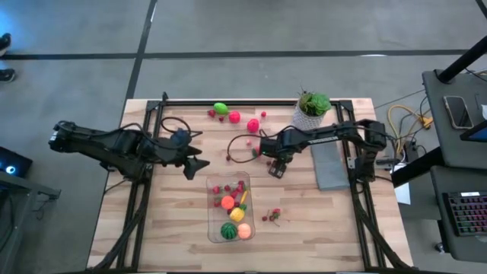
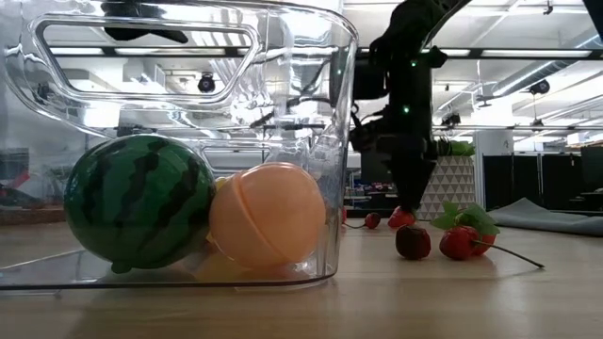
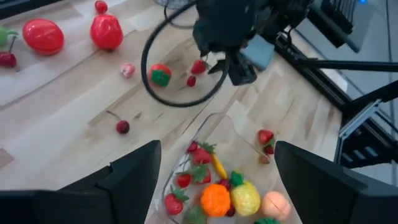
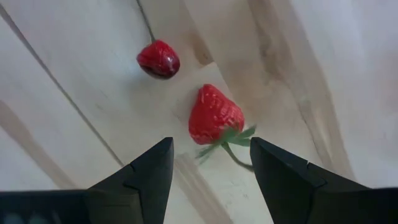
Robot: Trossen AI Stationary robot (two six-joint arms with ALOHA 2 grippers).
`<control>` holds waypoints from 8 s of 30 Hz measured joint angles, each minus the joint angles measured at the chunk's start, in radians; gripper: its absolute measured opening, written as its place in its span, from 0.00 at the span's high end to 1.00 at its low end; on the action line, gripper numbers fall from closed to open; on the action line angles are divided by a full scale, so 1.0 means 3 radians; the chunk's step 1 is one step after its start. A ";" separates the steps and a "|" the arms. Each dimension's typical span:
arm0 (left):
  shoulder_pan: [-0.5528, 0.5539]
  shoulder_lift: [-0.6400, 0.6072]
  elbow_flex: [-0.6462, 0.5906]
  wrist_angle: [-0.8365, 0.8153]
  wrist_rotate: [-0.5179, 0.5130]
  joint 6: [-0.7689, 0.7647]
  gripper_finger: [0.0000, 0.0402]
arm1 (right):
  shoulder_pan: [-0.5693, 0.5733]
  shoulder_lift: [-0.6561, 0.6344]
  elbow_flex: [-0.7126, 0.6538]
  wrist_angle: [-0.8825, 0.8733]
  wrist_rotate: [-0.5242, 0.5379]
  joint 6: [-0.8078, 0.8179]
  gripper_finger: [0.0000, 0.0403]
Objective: Pick and placing Produce into tupperware
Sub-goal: Put the red strawberry into the transparent bin
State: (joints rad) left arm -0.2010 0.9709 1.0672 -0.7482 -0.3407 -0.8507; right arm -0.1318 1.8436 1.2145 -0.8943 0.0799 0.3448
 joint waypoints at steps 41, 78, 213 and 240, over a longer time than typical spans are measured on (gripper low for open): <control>0.0039 -0.0003 -0.0066 0.0021 -0.0028 -0.0121 0.25 | 0.0444 -0.0778 0.0688 0.0481 -0.1214 0.0373 0.68; 0.0031 0.0075 -0.0199 -0.0010 0.0248 -0.0143 0.25 | 0.1195 -0.0218 0.1756 -0.1368 0.0345 0.0600 0.33; 0.1434 0.0925 0.0544 0.0104 0.1388 0.0835 0.68 | 0.0683 -0.0629 0.1729 -0.1844 0.1167 0.1364 0.36; -0.0448 0.1756 0.0543 -0.0386 0.1094 -0.0527 0.43 | 0.1144 -0.0856 0.1580 -0.1873 0.0776 0.1547 0.36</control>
State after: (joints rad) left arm -0.3355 1.4979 1.2301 -0.8639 -0.0124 -1.0088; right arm 0.2113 1.5867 1.6883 -1.4562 0.3127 0.8090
